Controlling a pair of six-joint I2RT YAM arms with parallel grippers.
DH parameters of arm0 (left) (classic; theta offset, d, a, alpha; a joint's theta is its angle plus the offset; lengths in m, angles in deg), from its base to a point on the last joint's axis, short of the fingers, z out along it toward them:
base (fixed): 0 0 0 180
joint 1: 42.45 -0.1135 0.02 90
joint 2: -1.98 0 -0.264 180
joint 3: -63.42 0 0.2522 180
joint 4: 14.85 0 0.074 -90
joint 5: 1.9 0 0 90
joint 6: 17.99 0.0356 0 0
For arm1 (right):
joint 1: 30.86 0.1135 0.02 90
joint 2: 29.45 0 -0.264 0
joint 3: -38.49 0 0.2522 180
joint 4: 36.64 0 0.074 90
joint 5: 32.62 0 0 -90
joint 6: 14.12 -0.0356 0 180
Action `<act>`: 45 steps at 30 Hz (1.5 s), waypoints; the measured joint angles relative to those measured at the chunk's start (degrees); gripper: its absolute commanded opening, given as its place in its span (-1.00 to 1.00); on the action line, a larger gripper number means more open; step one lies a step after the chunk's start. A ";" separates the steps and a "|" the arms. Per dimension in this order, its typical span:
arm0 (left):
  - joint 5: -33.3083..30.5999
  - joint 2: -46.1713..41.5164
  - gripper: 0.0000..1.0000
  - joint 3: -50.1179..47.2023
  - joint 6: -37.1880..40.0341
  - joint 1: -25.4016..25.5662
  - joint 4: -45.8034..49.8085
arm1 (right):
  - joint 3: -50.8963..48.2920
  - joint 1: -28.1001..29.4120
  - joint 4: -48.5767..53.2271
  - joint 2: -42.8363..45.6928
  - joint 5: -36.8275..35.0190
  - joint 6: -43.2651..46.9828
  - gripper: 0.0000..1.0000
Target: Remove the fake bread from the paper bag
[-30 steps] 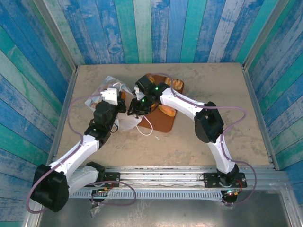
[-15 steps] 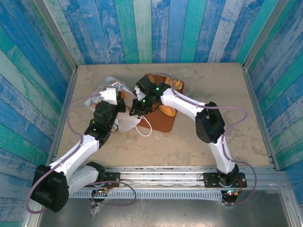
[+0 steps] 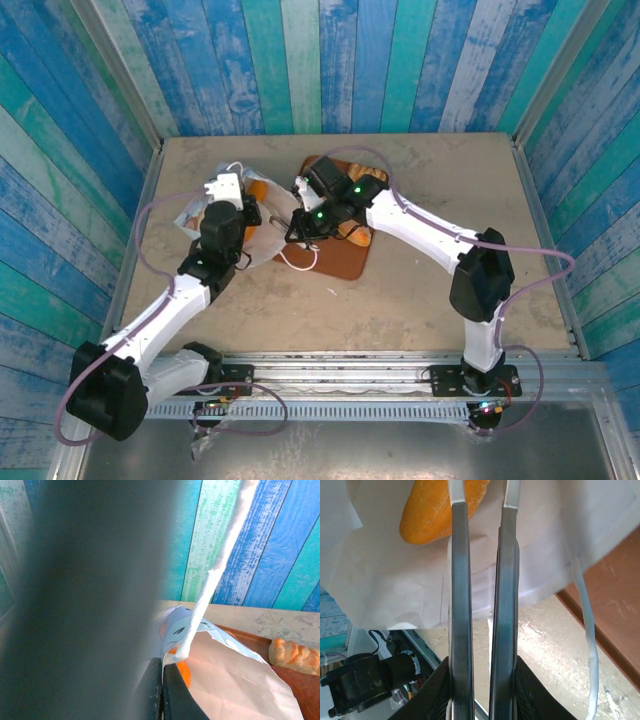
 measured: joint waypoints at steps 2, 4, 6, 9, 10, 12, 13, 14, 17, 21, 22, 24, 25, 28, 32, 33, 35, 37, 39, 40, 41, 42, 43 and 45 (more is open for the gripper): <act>-0.66 0.46 -0.99 0.68 -0.33 0.00 0.79 | -0.31 0.11 0.76 0.94 -1.29 0.87 -0.97; -1.09 0.90 -0.99 1.49 -0.68 -0.11 1.62 | -0.55 0.35 1.90 1.81 -2.69 1.86 -0.97; -1.27 1.40 -0.99 2.54 -1.14 -0.39 2.54 | -0.94 0.44 2.84 2.82 -3.96 2.86 -0.98; -1.64 2.25 -0.99 3.80 -1.75 -0.81 3.23 | -2.23 0.79 3.54 4.90 -5.40 4.02 -0.98; -1.81 2.56 -0.99 4.15 -1.97 -0.92 3.56 | -2.60 0.92 3.72 5.68 -5.90 4.35 -0.97; -2.16 3.26 -0.99 4.81 -2.54 -1.20 4.24 | -3.06 1.07 4.13 7.28 -6.88 4.90 -0.98; -2.29 3.52 -0.99 5.05 -2.80 -1.38 4.52 | -3.19 1.11 4.28 7.91 -7.26 5.07 -0.97; -2.43 3.80 -0.99 5.31 -3.13 -1.68 5.05 | -3.28 1.18 4.52 8.74 -7.69 5.27 -0.98; -2.80 4.44 -0.99 5.81 -4.09 -2.49 6.25 | -3.74 1.33 5.29 11.23 -9.01 6.01 -0.98; -3.37 4.81 -0.99 6.45 -4.76 -3.02 7.30 | -4.76 1.44 5.95 14.08 -10.95 6.45 -0.98; -3.52 4.81 -0.99 6.47 -4.92 -3.04 7.41 | -5.05 1.44 6.08 14.62 -11.54 6.47 -0.98; -3.74 4.81 -0.99 6.54 -5.05 -3.13 8.00 | -5.66 1.46 6.45 15.85 -13.22 6.47 -0.98; -3.87 4.81 -0.99 6.54 -5.09 -3.19 8.24 | -5.88 1.46 6.51 16.28 -13.84 6.47 -0.98; -4.33 4.79 -0.99 6.56 -5.11 -3.52 9.38 | -6.47 1.42 6.58 17.86 -15.76 6.49 -0.98; -4.96 4.79 -0.99 6.56 -5.09 -3.93 10.16 | -6.80 1.42 6.60 20.55 -17.97 7.02 -0.98; -4.98 4.76 -0.99 6.56 -5.09 -4.00 10.29 | -6.80 1.42 6.60 21.20 -18.34 7.21 -0.98; -5.07 4.76 -0.99 6.56 -5.09 -4.04 10.73 | -6.93 1.42 6.58 23.19 -19.67 7.72 -0.97; -5.14 4.76 -0.99 6.56 -5.05 -4.20 11.21 | -7.19 1.42 6.69 25.22 -21.14 8.17 -0.96; -5.16 4.74 -0.99 6.58 -5.01 -4.39 11.69 | -7.19 1.36 7.37 27.30 -22.80 8.79 -0.96; -5.18 4.74 -0.99 6.58 -4.96 -4.44 11.91 | -7.19 1.33 7.96 28.22 -23.69 9.07 -0.96; -5.18 4.72 -0.99 6.60 -4.94 -4.48 12.11 | -7.15 1.31 8.81 29.07 -24.59 9.42 -0.96; -5.18 4.70 -0.99 6.64 -4.94 -4.52 12.26 | -7.08 1.31 9.75 29.68 -25.38 9.75 -0.96; -5.20 4.68 -0.99 6.71 -4.92 -4.57 12.39 | -7.06 1.31 10.82 30.25 -26.29 10.21 -0.95; -5.31 4.68 -0.99 6.88 -4.92 -4.61 12.63 | -7.04 1.27 13.09 30.88 -28.09 10.99 -0.93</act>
